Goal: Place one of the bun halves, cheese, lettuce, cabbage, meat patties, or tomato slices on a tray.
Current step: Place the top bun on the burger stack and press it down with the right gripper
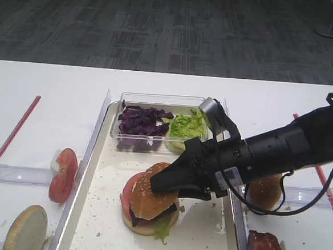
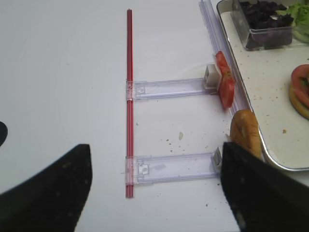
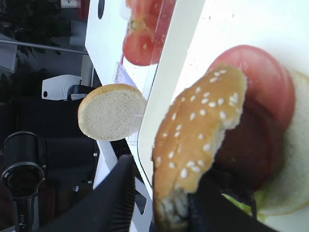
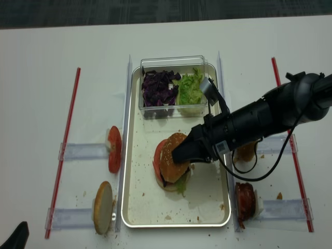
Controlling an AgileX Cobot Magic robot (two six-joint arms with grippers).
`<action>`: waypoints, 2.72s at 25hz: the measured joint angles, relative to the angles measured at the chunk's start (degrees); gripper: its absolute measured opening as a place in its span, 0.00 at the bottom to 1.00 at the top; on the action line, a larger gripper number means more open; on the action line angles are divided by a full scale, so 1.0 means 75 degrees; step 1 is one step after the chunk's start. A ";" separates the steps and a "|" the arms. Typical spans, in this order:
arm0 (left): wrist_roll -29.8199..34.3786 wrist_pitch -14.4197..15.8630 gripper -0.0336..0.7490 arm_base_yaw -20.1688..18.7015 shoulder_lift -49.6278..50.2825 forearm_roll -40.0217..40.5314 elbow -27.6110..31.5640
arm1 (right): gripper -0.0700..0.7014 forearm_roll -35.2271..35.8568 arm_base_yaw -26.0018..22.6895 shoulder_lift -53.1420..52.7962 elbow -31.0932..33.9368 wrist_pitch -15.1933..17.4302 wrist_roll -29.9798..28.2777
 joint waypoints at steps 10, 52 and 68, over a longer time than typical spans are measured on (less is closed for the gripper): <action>0.0000 0.0000 0.69 0.0000 0.0000 0.0000 0.0000 | 0.47 0.0000 0.0000 0.0000 0.0000 0.0000 0.0000; 0.0000 0.0000 0.69 0.0000 0.0000 0.0000 0.0000 | 0.89 0.0200 0.0000 0.0000 0.0000 0.0014 -0.0311; 0.0000 0.0000 0.69 0.0000 0.0000 0.0000 0.0000 | 0.99 0.0208 0.0000 0.0000 -0.0057 0.0014 -0.0385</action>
